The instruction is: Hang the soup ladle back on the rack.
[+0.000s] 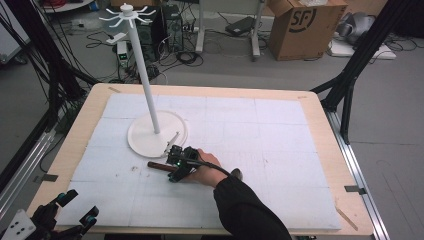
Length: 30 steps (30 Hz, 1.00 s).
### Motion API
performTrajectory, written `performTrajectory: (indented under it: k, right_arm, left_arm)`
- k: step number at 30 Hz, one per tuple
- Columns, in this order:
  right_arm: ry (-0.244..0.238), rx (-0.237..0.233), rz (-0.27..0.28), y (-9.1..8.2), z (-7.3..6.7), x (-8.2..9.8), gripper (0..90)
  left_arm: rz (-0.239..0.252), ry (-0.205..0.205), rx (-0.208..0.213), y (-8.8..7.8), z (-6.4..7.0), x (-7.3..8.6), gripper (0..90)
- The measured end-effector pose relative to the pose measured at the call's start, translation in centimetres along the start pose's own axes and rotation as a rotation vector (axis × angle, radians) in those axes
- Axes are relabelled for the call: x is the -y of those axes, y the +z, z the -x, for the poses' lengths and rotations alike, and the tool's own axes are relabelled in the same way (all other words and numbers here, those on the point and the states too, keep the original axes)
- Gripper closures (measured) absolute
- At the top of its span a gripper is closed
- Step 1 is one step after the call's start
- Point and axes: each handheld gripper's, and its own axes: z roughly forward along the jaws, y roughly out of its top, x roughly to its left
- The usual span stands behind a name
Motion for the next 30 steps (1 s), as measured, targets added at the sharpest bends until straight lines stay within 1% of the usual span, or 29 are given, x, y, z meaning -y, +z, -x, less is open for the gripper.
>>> performTrajectory:
  k: [1, 3, 4, 5, 6, 7, 9, 11, 13, 15, 18, 22, 23, 26, 27, 28, 29, 30]
  right_arm:
    - [-0.008, -0.011, 0.001, 0.1, 0.0, -0.1, 53.7]
    - [-0.008, -0.012, -0.02, 0.0, -0.1, -0.3, 54.7]
    - [-0.014, -0.012, -0.016, 0.1, 0.0, -0.4, 55.5]
    - [-0.004, -0.014, -0.032, 0.0, -0.1, -0.5, 56.9]
    - [-0.015, -0.014, -0.037, 0.1, 0.0, -0.6, 60.5]
    - [-0.015, -0.022, -0.047, 0.0, -0.1, -0.8, 65.4]
    - [-0.018, -0.029, -0.072, 0.0, 0.0, -1.1, 72.4]
    - [-0.023, -0.03, -0.091, 0.1, -0.1, -1.4, 72.7]
    - [-0.013, -0.049, -0.093, 0.1, 0.2, -1.4, 72.8]
    - [-0.012, -0.056, -0.092, 0.1, 0.2, -1.4, 73.3]
    - [-0.042, -0.034, -0.105, 0.1, 0.0, -1.6, 73.8]
    - [-0.045, -0.025, -0.103, 0.1, -0.2, -1.6, 74.0]
    - [-0.054, -0.02, -0.104, 0.0, -0.2, -1.6, 74.0]
    - [-0.053, -0.007, -0.079, -0.1, -0.4, -1.4, 74.1]
    - [-0.06, 0.012, -0.07, -0.2, -0.4, -1.3, 74.1]
    - [-0.045, 0.02, -0.05, -0.2, -0.4, -1.2, 74.2]
    - [-0.044, 0.028, -0.049, -0.4, -0.3, -1.1, 74.2]
    - [-0.045, 0.032, -0.029, -0.7, 0.0, -1.0, 74.2]
  left_arm:
    - [-0.001, 0.001, 0.0, 0.0, 0.0, 0.0, 15.9]
    - [0.003, -0.002, 0.001, -0.1, 0.0, 0.0, 16.0]
    - [0.001, 0.0, 0.001, -0.1, 0.0, 0.0, 16.0]
    - [0.0, 0.001, 0.002, -0.1, 0.0, 0.0, 16.0]
    - [0.001, 0.001, 0.001, -0.1, 0.0, 0.0, 16.0]
    - [0.0, 0.002, 0.002, -0.1, 0.0, -0.1, 16.0]
    - [0.001, 0.002, 0.004, -0.1, 0.1, -0.1, 16.1]
    - [0.002, 0.0, 0.005, -0.1, 0.1, -0.1, 16.1]
    - [0.003, 0.001, 0.005, -0.1, 0.1, -0.1, 16.1]
    - [0.006, -0.002, 0.006, -0.1, 0.2, -0.1, 16.2]
    - [0.007, -0.002, 0.005, -0.1, 0.1, -0.1, 16.3]
    - [0.008, -0.003, 0.003, -0.2, 0.0, -0.1, 16.3]
    - [0.01, -0.006, 0.001, -0.2, 0.0, -0.1, 16.5]
    - [0.016, -0.009, -0.002, -0.2, 0.0, -0.1, 16.5]
    - [0.014, -0.007, -0.005, -0.2, -0.1, -0.1, 16.6]
    - [0.015, -0.007, -0.005, -0.2, -0.1, -0.1, 16.6]
    - [0.014, -0.006, -0.006, -0.3, -0.1, -0.1, 16.7]
    - [0.013, -0.006, -0.006, -0.3, -0.1, -0.1, 16.7]
